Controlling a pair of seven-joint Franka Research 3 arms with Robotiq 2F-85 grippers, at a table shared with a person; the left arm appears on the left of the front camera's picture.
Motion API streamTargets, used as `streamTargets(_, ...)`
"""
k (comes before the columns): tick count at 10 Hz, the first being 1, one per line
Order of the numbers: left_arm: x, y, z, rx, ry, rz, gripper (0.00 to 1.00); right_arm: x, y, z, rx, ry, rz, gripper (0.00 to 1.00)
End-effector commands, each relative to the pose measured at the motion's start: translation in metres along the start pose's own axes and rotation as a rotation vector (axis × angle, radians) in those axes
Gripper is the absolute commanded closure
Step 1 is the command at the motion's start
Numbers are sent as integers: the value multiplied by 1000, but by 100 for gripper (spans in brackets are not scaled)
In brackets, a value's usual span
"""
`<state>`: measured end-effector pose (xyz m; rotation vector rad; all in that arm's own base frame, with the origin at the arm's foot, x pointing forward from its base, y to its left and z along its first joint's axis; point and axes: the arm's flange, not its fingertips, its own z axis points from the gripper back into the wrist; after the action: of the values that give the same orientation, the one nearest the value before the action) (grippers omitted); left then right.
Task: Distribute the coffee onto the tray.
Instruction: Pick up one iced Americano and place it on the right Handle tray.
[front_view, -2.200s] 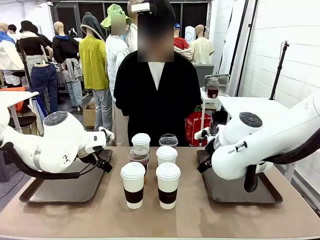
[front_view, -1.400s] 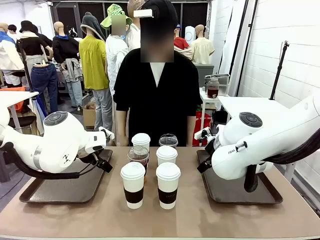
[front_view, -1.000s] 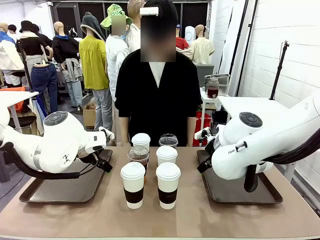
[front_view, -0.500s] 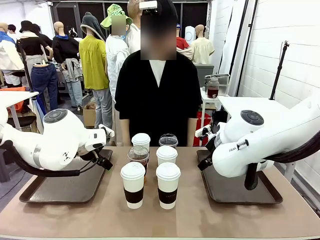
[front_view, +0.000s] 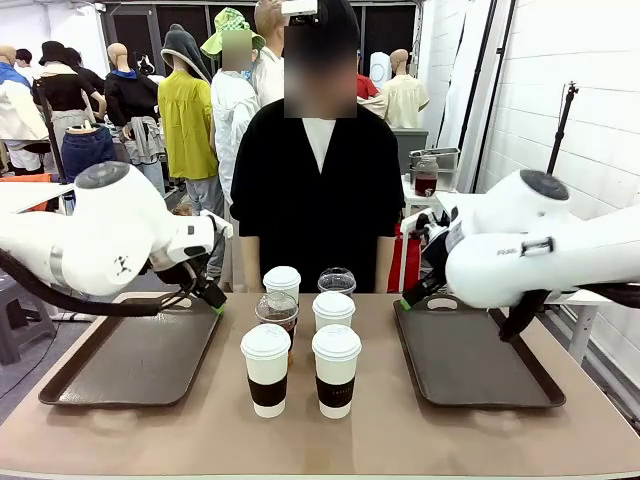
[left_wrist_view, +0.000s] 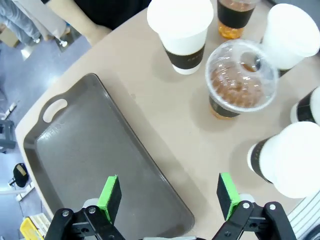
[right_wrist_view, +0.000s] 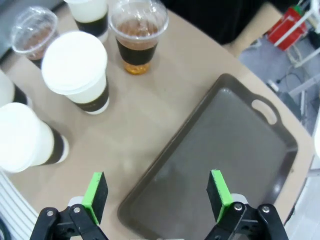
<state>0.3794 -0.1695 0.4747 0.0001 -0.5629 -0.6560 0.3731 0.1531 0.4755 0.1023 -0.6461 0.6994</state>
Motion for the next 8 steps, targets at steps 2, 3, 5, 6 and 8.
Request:
streamTargets(2,7,-17,41,51,3,-11,0,3,-6,44,45,-32,84,0)
streamTargets(3,7,-18,51,53,-16,-2,0,5,-4,50,59,-34,102,0)
streamTargets(5,5,-15,55,47,-21,15,0,5,-1,49,76,-32,104,0)
streamTargets(6,5,-14,54,34,-24,16,0,5,-1,48,85,-37,106,0)
streamTargets(8,3,-7,59,1,-55,0,0,3,-6,54,118,-74,120,0)
